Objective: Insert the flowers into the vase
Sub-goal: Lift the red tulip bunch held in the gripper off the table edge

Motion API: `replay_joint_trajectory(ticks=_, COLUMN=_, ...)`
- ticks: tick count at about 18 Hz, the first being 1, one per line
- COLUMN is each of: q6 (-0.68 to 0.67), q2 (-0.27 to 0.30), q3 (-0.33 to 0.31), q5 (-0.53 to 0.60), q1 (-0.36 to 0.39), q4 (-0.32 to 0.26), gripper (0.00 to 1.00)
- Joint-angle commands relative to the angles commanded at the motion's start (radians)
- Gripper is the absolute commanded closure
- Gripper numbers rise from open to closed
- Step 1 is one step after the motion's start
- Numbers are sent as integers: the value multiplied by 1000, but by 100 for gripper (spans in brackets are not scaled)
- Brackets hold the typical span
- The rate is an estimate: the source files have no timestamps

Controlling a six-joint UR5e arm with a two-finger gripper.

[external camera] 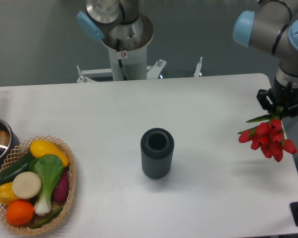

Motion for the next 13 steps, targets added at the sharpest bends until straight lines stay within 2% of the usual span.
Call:
replay_joint_trajectory(ticks=3, q6=0, q2=9, q3=0, q5=-6, q1=-9, q4=-2, gripper=100)
replay_joint_trajectory(ticks=7, q6=-11, q2=44, q3=-3, q5=-77, q1=-8, q4=-26, gripper=100)
replay_joint_trajectory(ticks=13, q6=-86, q2=75, q3=-6, q5=-248, q1=-32, q4=-26, gripper=100)
